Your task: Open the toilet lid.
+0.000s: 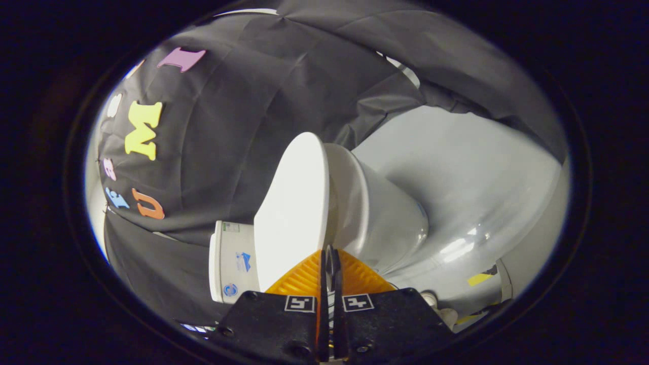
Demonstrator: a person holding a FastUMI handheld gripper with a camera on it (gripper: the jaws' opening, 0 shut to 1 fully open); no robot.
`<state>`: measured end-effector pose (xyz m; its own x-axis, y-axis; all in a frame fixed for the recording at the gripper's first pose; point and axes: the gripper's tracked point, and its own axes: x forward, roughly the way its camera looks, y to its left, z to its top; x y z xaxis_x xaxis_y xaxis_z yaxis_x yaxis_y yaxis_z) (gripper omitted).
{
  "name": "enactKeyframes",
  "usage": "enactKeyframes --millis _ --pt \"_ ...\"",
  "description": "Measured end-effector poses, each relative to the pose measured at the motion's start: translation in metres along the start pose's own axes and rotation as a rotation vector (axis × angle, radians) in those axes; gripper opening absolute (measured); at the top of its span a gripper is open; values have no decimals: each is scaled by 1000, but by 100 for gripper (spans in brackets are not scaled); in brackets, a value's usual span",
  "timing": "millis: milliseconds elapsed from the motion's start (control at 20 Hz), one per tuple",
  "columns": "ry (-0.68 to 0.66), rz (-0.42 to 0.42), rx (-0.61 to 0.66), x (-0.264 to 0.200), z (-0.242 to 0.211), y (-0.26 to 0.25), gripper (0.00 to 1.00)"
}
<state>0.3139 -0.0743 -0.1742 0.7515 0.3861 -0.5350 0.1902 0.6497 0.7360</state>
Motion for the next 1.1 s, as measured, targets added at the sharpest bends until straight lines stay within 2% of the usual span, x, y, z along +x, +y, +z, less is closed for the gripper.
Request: enactKeyframes --millis 250,750,950,1100 --pt "-23 -42 -64 -13 0 25 7" --pt "-52 3 -197 -47 -6 110 7" --pt "-67 -58 -296 -56 -12 145 7" --pt "-82 -73 -331 -59 -17 166 7"
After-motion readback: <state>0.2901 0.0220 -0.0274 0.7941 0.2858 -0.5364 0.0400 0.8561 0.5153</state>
